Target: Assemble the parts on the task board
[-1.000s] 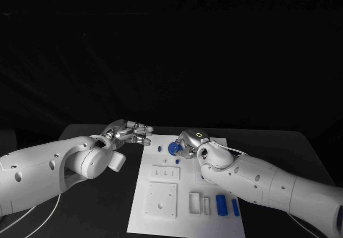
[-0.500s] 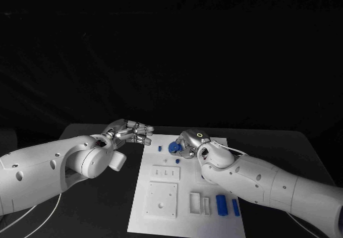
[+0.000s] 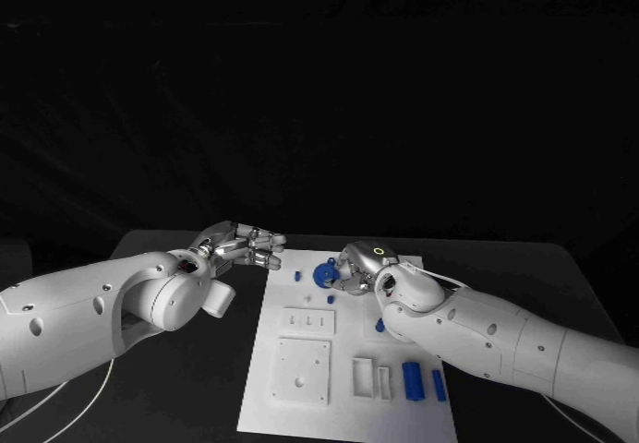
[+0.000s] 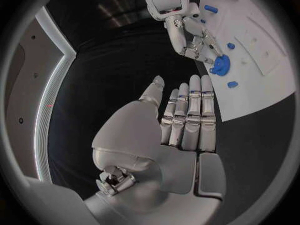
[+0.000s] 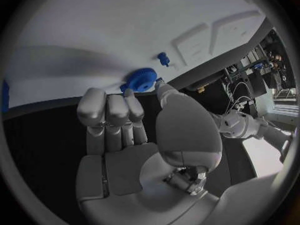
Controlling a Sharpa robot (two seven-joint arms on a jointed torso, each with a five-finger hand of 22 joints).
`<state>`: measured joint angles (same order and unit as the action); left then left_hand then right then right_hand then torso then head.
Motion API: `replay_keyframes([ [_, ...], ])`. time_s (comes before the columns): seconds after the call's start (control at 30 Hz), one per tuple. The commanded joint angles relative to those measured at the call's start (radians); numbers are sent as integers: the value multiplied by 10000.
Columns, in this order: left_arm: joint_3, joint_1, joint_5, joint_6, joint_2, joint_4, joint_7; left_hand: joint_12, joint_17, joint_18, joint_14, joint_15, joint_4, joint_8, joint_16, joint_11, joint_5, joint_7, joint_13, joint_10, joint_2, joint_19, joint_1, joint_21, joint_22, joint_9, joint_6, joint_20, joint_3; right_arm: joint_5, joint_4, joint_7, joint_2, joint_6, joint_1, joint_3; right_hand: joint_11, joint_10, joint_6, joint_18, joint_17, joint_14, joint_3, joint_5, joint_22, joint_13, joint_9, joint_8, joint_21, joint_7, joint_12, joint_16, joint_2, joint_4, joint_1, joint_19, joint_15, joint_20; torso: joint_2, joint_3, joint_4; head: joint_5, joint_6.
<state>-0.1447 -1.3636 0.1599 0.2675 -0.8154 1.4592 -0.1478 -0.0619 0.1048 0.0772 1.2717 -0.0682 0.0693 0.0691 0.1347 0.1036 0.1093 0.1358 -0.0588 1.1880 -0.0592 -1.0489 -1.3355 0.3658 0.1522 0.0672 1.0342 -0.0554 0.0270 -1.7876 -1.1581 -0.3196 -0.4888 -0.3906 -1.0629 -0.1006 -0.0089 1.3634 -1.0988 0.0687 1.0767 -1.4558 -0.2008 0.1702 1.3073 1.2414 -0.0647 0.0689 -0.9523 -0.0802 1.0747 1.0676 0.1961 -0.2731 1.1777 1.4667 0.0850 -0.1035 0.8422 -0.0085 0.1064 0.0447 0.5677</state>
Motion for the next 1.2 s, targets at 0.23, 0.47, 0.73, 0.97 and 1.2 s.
replay_keyframes([
  [0.23, 3, -8, 38, -117, -50, 40, -40, 34, -9, -94, -46, -44, 58, -55, -36, 21, 28, 12, -11, -75, -53, 56, 37, 51, -8, -6, -33, 3, 16, 126, -154, -69, -199, 177, 79, 14, 1, 8, -92, -21, 18, 21, -92, 59, 1185, 10, -5, -60, -21, -9, 45, -8, -29, 5, -72, 175, -44, 37, -13, -2, -12, 23, -49],
  [0.47, 2, -8, 38, -107, -102, 61, -41, 34, -9, -94, -46, -44, 58, -55, -36, 21, 28, 12, -11, -75, -53, 56, 37, 51, -8, -6, -33, 3, 16, 194, -694, -115, -572, -171, 92, 12, -4, 27, -124, -22, 30, 16, -129, 31, 1191, 21, -7, -57, -53, -3, 65, 6, -14, 18, -73, 185, -41, 35, -16, -8, 4, 15, -68],
  [0.73, 2, -8, 39, -113, -170, 58, -70, 34, -9, -93, -42, -42, 68, -53, -37, 20, 34, 14, -10, -76, -39, 59, 22, 66, -18, -5, -37, 3, 8, 1014, -1863, 90, -1672, -1254, 93, -521, 24, 2, 12, 6, -47, 45, -552, -304, 1157, -7, -4, -59, 66, -50, 14, -79, 144, 605, 156, 150, -51, 49, -30, 14, -89, 41, -176],
  [0.97, -18, -5, 166, -201, -188, -42, -91, 32, 3, -94, 0, -23, 72, -54, -9, 1, 28, 12, -11, -18, -41, 43, 19, 82, -14, -6, -46, 16, 6, 3259, -2169, 1866, -2829, -665, 92, -1232, 47, -295, 243, 88, -209, 104, 117, -116, 1059, -170, -6, -47, 672, -154, -248, -452, -46, 2226, 776, 47, -94, 87, -99, 41, -238, 96, -214],
  [1.2, -24, 6, 238, -310, -250, -170, -185, 34, 3, -103, -12, -24, 64, -60, -8, -1, 33, 16, -10, -6, -51, 52, 29, 85, -14, -9, -61, 21, 3, 4914, -1594, 4101, -3428, 3, 168, -1423, 70, -831, 458, 77, -406, 351, 1569, 2744, 947, -471, 8, -68, 1405, -234, -647, -902, -882, 4034, 1773, -217, -144, 133, -128, 178, -397, -24, -228],
])
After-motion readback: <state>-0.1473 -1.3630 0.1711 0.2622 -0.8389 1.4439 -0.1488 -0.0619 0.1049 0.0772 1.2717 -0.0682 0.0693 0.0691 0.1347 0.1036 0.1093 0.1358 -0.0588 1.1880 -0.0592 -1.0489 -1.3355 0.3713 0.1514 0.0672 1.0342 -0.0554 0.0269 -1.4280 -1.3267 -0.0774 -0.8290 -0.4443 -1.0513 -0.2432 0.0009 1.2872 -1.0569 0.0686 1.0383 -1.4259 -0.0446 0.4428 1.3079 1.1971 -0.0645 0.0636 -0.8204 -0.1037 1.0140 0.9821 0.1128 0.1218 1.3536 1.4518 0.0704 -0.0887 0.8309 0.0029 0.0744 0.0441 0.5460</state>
